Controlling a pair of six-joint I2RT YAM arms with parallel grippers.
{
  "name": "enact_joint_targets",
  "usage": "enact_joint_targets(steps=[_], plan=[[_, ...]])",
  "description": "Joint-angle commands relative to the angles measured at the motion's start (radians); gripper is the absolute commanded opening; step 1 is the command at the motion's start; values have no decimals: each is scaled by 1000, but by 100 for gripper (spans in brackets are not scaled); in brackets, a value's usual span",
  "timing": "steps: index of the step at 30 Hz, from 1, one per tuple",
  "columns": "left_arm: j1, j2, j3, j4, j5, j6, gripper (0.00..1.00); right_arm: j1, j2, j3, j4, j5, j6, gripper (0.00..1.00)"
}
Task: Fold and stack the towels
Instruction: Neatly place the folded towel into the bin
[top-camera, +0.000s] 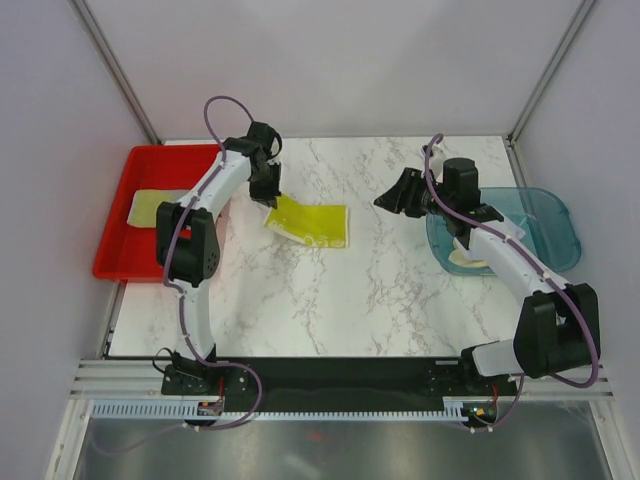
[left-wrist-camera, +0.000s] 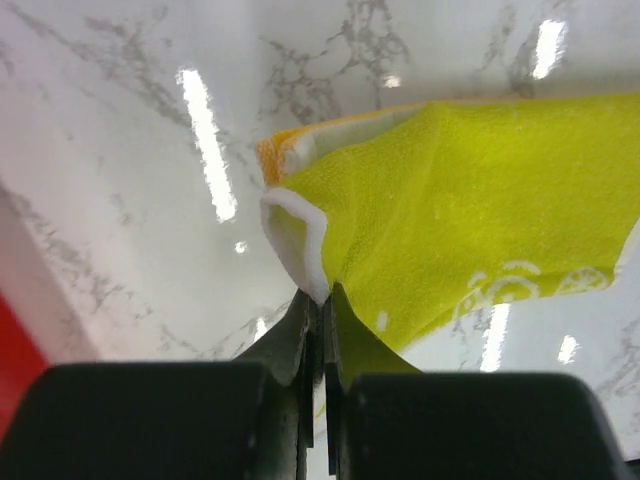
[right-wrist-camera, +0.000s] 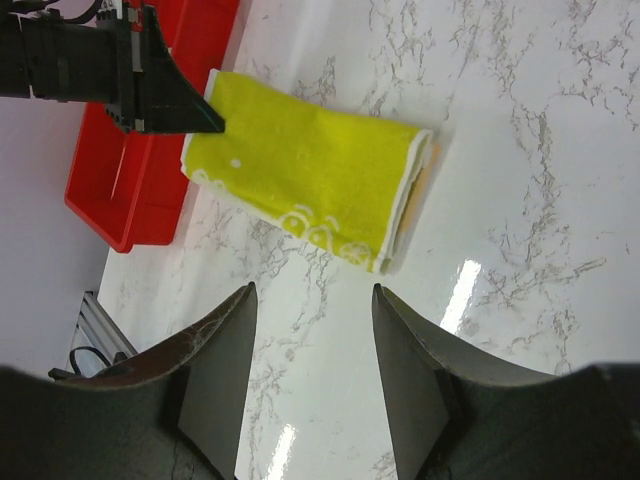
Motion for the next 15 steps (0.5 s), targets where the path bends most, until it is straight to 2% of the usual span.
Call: enact_joint_targets(steps=[1, 6, 10, 15], plan=[[24, -71, 62, -135, -162, 106, 2, -5, -35, -3, 0, 9, -20, 58], [89, -96, 56, -160, -273, 152, 2, -5, -57, -19, 2, -3, -14, 58], [179, -113, 55, -120, -357, 169, 2, -5, -97, -54, 6, -6, -17, 58], [264, -83, 82, -84, -396, 187, 2, -5, -129, -83, 37, -29, -12, 58]])
